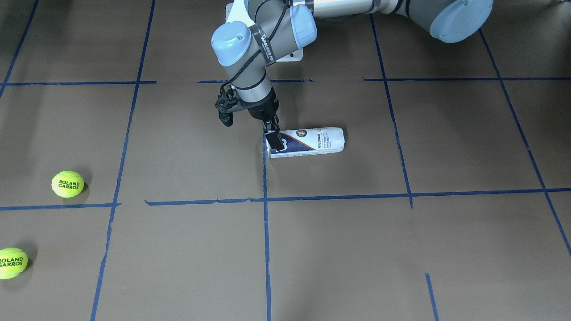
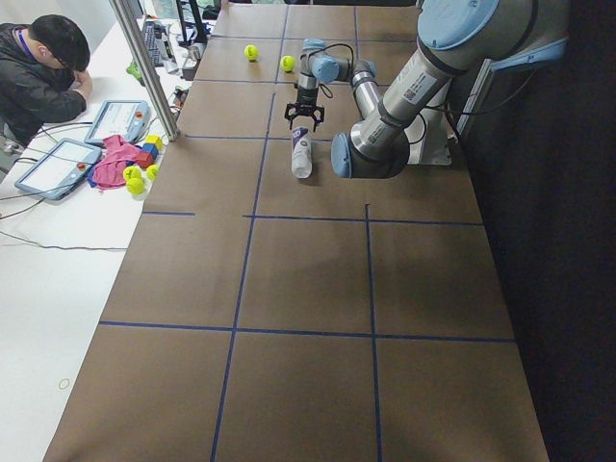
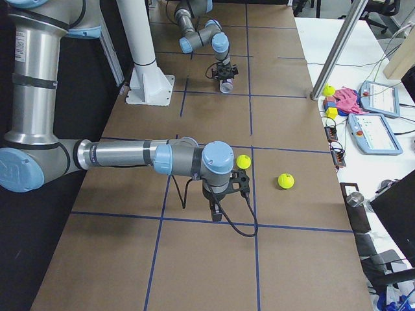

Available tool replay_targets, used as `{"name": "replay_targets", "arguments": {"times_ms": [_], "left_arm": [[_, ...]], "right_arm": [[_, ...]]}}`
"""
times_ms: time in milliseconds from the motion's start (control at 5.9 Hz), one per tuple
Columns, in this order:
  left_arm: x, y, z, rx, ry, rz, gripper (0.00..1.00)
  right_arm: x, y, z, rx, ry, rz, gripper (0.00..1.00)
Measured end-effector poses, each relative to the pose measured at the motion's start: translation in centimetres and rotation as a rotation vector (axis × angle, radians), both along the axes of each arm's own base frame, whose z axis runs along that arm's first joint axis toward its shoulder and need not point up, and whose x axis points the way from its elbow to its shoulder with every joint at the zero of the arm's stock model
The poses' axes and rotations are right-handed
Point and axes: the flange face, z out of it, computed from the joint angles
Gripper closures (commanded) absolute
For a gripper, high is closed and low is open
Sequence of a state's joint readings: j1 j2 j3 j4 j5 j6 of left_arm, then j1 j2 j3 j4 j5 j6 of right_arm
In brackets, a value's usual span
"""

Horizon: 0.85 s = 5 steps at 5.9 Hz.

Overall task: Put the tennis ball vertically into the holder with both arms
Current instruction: 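Lift the can with the left gripper and stand it upright, open end up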

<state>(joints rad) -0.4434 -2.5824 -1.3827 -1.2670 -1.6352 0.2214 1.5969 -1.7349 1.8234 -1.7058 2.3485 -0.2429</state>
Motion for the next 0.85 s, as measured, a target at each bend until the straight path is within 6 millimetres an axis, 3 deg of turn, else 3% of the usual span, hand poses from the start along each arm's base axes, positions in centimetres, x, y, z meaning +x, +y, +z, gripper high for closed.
{"name": "replay_targets", "arguments": {"times_ms": [678, 847], "left_arm": [[2.8, -1.1, 3.6, -0.002, -0.004, -0.001, 0.03], [3.2, -1.0, 4.0, -0.002, 0.000, 0.001, 0.19]], "right_arm": [[0.0, -0.1, -0.2, 0.005, 0.000, 0.000, 0.00], [0.0, -0.1, -0.2, 0.004, 0.000, 0.000, 0.00]]}}
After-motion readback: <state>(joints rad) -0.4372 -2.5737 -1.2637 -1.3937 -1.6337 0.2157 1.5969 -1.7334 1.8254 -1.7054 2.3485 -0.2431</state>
